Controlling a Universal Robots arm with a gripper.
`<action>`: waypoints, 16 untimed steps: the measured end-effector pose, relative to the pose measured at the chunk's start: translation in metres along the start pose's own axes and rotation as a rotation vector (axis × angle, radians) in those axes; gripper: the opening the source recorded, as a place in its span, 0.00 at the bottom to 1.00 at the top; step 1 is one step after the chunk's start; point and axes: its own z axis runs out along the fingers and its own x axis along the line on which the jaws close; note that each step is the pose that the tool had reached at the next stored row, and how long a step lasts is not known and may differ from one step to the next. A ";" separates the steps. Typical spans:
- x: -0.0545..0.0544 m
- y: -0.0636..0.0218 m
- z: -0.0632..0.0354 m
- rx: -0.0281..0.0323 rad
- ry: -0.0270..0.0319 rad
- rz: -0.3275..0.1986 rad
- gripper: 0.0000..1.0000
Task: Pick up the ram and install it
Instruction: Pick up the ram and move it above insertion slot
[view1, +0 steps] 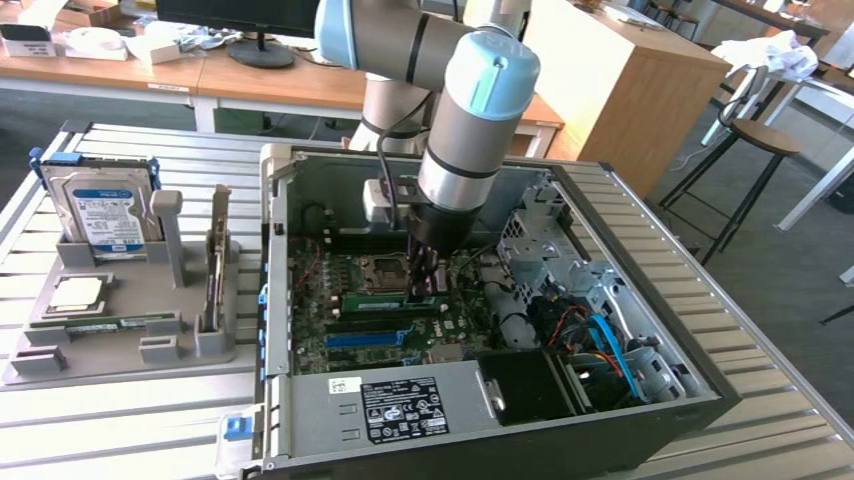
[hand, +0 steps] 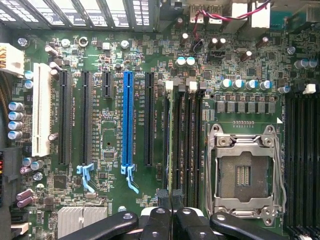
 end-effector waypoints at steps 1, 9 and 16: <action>0.000 0.0000 0.0007 0.0001 -0.0002 0.000 0.11; 0.000 -0.0001 0.0030 -0.0002 0.0002 0.000 0.11; 0.000 -0.0012 0.0030 -0.0003 0.0002 -0.007 0.11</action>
